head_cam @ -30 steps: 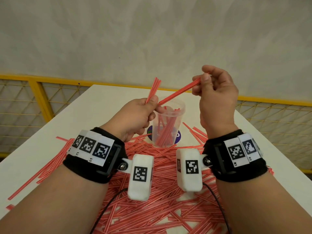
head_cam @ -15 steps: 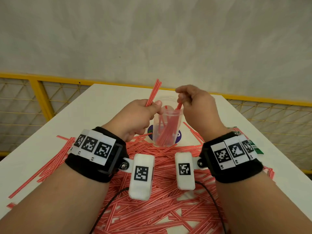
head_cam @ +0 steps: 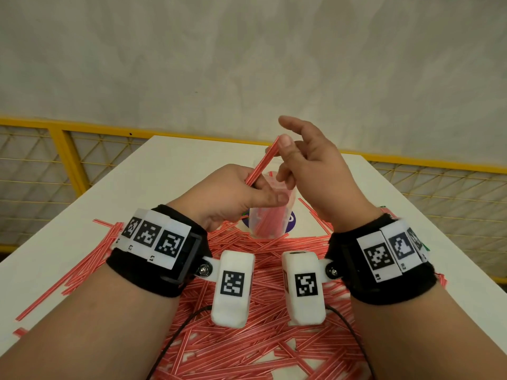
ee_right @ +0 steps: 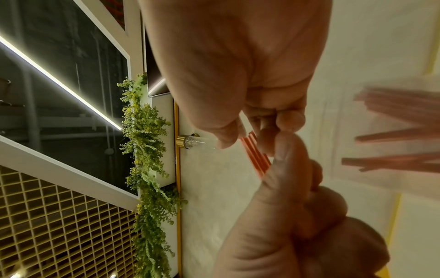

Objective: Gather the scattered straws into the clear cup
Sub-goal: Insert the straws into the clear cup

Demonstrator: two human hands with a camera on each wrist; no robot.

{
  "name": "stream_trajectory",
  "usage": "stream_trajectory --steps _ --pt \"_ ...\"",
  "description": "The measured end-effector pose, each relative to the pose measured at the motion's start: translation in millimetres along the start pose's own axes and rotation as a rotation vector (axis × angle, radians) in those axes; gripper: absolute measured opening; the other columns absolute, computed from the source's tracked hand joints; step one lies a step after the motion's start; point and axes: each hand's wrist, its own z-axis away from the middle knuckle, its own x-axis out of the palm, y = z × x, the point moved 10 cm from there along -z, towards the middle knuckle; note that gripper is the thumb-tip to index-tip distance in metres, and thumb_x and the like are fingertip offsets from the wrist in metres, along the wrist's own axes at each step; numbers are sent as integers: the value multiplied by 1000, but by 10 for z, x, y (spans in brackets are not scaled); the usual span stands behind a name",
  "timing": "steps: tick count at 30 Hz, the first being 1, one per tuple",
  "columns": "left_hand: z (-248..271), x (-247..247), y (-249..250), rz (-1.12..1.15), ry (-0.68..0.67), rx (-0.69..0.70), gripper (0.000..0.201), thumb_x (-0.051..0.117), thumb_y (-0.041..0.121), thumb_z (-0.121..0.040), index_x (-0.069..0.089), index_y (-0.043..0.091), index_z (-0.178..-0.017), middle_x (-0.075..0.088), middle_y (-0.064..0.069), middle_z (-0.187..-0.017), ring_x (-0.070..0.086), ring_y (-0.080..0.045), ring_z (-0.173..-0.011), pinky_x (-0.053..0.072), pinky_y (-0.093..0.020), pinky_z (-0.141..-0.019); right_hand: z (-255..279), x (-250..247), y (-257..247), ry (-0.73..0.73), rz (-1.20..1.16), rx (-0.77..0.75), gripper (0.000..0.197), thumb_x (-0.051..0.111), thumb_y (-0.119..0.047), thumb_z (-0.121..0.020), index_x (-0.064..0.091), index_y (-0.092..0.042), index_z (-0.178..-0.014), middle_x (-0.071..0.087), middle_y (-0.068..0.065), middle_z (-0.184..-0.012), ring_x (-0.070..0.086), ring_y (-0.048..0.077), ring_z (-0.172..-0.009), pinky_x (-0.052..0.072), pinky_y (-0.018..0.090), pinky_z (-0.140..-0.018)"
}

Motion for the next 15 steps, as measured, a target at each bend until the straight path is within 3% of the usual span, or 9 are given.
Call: stream_trajectory --steps 4,9,12,15 --pt "13 75 -18 -23 -56 -26 29 84 21 -70 57 13 -64 38 11 -41 30 -3 -33 22 -18 -37 24 136 6 -69 -73 33 21 52 -15 -99 52 -20 -118 68 19 -90 56 12 -55 46 31 -56" --pt "8 147 -40 -9 -90 -30 27 84 19 -72 57 15 -67 41 9 -46 33 -6 -39 26 -17 -39 23 138 40 -69 -109 27 17 51 -5 -97 52 -17 -110 62 7 -68 54 13 -50 46 27 -51" --pt "-4 91 -16 -19 -64 -6 27 86 24 -68 64 14 -79 56 7 -57 48 -6 -45 37 -20 -42 -2 47 26 1 -113 -5 17 51 -5 -97 52 -20 -105 60 7 -68 55 13 -51 50 33 -55" --pt "-22 -67 4 -55 19 3 47 86 40 -54 64 17 -89 59 14 -60 51 -1 -49 40 -17 -46 -35 -185 -25 153 -140 -82 18 50 -4 -97 51 -22 -101 61 8 -72 54 10 -50 49 27 -53"
